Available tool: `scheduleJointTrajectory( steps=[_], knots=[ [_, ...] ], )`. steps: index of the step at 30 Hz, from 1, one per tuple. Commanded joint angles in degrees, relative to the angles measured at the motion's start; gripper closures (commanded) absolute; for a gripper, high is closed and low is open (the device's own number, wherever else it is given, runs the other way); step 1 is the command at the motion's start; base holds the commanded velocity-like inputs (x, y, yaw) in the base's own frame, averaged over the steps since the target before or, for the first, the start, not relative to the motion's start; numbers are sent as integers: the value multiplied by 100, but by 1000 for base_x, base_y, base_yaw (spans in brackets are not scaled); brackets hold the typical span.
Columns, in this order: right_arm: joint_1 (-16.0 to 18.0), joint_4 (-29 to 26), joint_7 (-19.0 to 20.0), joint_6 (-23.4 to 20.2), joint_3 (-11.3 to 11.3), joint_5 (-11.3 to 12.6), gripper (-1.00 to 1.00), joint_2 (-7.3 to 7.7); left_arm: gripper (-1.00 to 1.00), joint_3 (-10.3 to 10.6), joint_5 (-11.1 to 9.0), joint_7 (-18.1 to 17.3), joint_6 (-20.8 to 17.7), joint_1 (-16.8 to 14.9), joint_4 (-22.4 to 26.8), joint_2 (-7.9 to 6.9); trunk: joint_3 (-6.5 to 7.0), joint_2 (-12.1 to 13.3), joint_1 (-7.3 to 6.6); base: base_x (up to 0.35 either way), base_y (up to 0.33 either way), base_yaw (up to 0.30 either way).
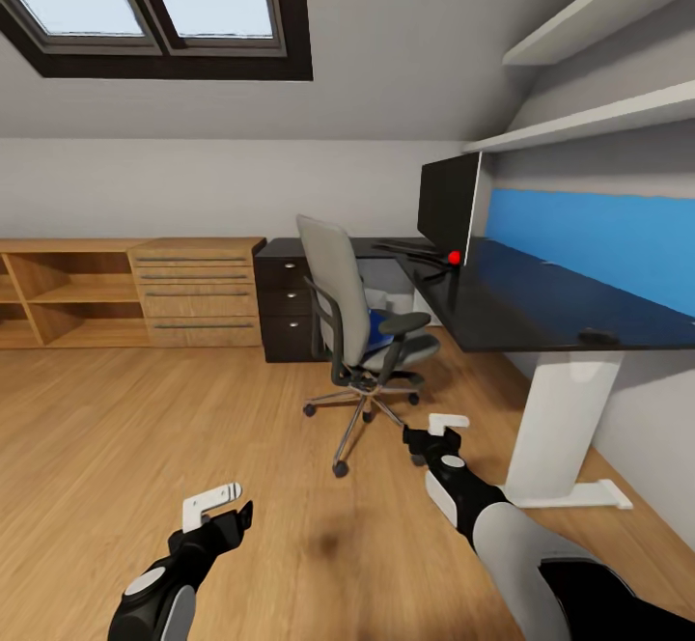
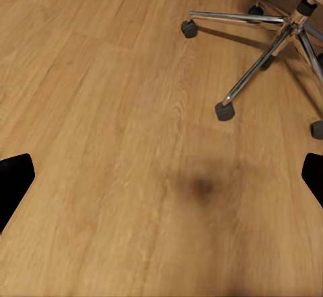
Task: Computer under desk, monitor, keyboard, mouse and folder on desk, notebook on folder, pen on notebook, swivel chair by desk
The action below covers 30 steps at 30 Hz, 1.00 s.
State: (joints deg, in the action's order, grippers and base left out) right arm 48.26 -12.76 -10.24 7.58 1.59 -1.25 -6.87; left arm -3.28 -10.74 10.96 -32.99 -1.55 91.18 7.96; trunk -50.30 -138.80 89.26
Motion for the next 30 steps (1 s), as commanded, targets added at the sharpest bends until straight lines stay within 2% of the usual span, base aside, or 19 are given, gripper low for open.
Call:
scheduleJointTrajectory(
  steps=[1, 12, 24, 30],
  knots=[
    [5, 9, -13, 22, 15, -9, -100, 11, -100, -3, -63, 40, -24, -3, 1, -10, -6, -3, -1, 90, 0, 0],
    [8, 19, -13, 21, 29, 9, -100, 55, -100, -6, -76, 38, -23, -3, -21, -141, -6, -3, -1, 209, 0, 0],
    [8, 71, -22, 168, 53, 19, -100, 70, -100, -50, -85, 42, -23, -5, -28, -162, -6, -3, -1, 222, 0, 0],
    [8, 155, -22, 294, 59, 20, -100, 71, -100, -122, -89, 41, -23, -5, -24, -163, -6, -3, -1, 99, 0, 0]
  ],
)
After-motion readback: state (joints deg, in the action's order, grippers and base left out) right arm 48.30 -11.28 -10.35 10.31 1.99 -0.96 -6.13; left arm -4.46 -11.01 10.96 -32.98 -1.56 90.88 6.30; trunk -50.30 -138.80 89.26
